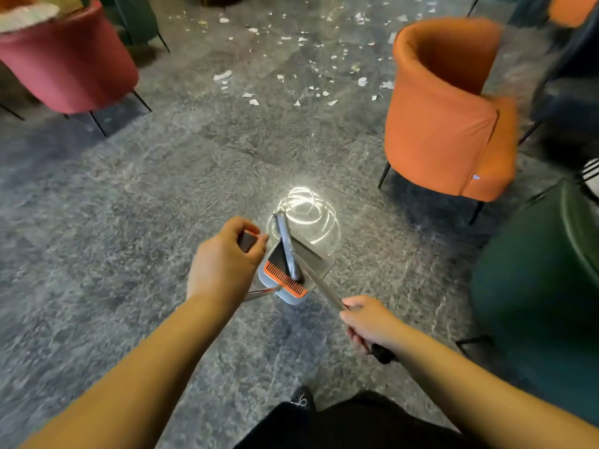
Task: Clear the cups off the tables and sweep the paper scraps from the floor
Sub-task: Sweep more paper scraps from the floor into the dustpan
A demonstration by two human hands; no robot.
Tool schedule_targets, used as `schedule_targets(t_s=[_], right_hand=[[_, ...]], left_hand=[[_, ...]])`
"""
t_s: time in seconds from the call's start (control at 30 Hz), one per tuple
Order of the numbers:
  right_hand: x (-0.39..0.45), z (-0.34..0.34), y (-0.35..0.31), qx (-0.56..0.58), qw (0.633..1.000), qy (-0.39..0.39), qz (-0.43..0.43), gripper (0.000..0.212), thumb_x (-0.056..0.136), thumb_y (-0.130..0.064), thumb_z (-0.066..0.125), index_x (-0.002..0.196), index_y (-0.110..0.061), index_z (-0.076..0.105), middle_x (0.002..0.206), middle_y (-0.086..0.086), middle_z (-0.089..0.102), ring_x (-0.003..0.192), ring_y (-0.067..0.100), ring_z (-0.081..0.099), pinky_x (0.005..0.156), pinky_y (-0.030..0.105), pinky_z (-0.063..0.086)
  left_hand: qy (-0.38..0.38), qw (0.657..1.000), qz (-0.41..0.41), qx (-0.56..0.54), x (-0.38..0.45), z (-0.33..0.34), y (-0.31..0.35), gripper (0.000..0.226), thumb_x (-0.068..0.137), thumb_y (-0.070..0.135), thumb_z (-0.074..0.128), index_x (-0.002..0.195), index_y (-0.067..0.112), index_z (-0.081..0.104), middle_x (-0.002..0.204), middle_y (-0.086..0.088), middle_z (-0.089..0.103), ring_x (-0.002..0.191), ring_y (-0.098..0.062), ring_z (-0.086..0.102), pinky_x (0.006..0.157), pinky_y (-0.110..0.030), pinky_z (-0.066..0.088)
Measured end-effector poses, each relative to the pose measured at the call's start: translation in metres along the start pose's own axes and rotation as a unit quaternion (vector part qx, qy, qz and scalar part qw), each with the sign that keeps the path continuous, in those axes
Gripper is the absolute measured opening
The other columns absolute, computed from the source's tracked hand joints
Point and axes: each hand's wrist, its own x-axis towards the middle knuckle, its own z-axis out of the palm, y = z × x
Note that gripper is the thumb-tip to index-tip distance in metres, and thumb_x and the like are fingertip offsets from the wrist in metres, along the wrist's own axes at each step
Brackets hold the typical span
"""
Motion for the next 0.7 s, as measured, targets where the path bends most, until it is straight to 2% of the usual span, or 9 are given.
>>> schedule_targets(t_s=[0.2,0.3,0.43,0.6,0.7], right_hand=[[0.072,-0.021,-0.070,0.011,1.000,0.023,-0.001,0.038,0.096,-0.010,0.044,0.130,0.007,0.040,0.057,0.008,0.048,0.036,0.016,0.040,0.034,0.021,0.033],[0.123,-0.041,-0.111,0.014,1.000,0.021,0.008,0.035,0.097,-0.012,0.043,0.131,-0.004,0.045,0.057,0.007,0.048,0.034,0.015,0.041,0.033,0.020,0.035],[0.193,-0.082,-0.171,0.017,0.999,0.030,0.017,0.038,0.098,-0.011,0.043,0.134,0.001,0.041,0.057,0.010,0.047,0.030,0.012,0.039,0.032,0.018,0.034],[0.261,-0.145,-0.254,0.011,1.000,0.015,0.013,0.041,0.100,-0.012,0.042,0.136,0.005,0.034,0.060,0.011,0.047,0.041,0.017,0.040,0.039,0.024,0.032],[0.294,-0.176,-0.300,0.015,1.000,0.007,0.019,0.042,0.100,-0.013,0.043,0.137,0.004,0.032,0.064,0.011,0.046,0.043,0.017,0.039,0.039,0.024,0.031]], left_hand=[[0.003,1.000,0.016,-0.006,0.108,0.013,-0.004,0.014,0.085,0.048,0.065,0.088,0.039,0.055,0.070,0.012,0.064,0.069,-0.015,0.062,0.062,-0.036,0.053],[0.010,1.000,0.018,-0.009,0.168,0.031,0.000,0.014,0.085,0.048,0.064,0.089,0.040,0.053,0.068,0.014,0.063,0.069,-0.016,0.062,0.060,-0.034,0.051],[0.003,1.000,0.022,-0.006,0.259,0.064,0.017,0.015,0.085,0.047,0.064,0.091,0.040,0.052,0.072,0.011,0.065,0.073,-0.019,0.062,0.063,-0.036,0.052],[-0.007,1.000,0.014,-0.001,0.371,0.102,0.043,0.013,0.086,0.046,0.064,0.089,0.040,0.053,0.073,0.013,0.064,0.073,-0.017,0.062,0.063,-0.036,0.053],[-0.003,1.000,0.009,-0.012,0.431,0.114,0.056,0.013,0.086,0.047,0.064,0.089,0.042,0.052,0.071,0.016,0.063,0.072,-0.015,0.062,0.060,-0.032,0.050]])
